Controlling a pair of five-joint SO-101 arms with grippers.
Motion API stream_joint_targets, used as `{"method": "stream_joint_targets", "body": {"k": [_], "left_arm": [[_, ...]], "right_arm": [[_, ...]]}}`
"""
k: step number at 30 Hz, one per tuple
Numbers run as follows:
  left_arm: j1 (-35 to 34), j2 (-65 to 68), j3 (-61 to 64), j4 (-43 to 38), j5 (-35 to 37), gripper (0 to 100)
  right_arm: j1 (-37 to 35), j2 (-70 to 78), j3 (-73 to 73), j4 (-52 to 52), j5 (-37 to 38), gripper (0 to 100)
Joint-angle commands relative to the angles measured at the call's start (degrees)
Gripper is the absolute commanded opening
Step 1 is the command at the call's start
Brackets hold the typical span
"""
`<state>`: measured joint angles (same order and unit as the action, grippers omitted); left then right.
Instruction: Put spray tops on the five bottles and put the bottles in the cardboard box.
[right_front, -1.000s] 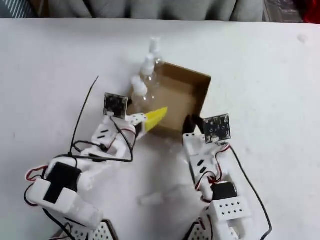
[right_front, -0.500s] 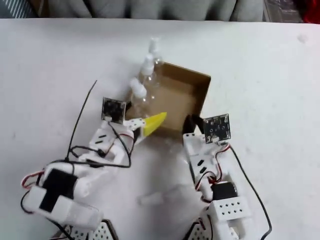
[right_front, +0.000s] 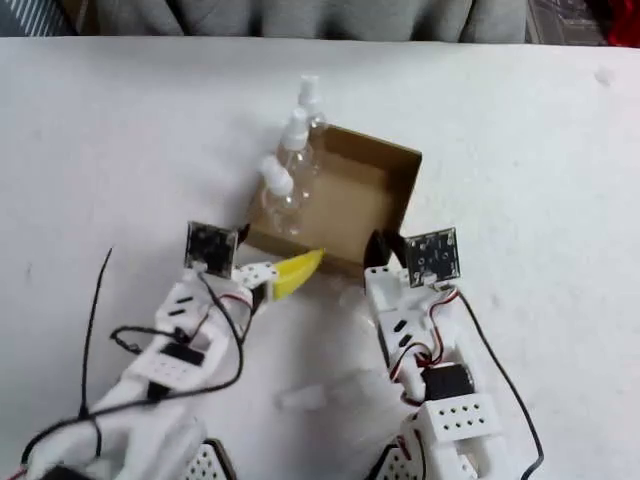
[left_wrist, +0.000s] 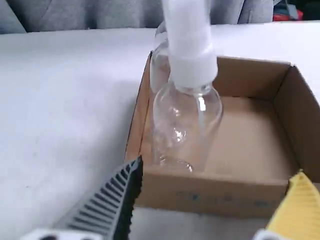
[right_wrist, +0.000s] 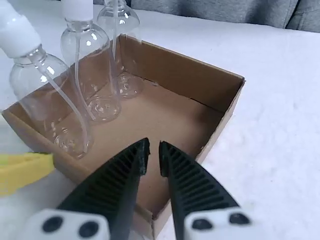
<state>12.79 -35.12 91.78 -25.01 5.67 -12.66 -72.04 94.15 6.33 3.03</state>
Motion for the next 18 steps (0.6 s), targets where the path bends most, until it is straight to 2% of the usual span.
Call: {"method": "stream_joint_targets", "body": {"k": [1,5,10,18], "left_arm": [[0.13,-15.52,3.87,8.62,-2.99,40],[-1.63,-27.74,4.48,22.95,-3.08,40],[-2.07,-42.15,5.63,37.19,-3.08,40],[-3.03,-60.09,5.63,64.09,-3.16,40]], "right_arm": [[-0.48,-0.31,-2.99,0.04,0.62,1.6],[-0.57,-0.13,-2.99,0.04,0.62,1.6],[-0.57,-0.13,-2.99,0.04,0.62,1.6],[-0.13,-0.04,-2.90,0.13,0.62,1.6]]}}
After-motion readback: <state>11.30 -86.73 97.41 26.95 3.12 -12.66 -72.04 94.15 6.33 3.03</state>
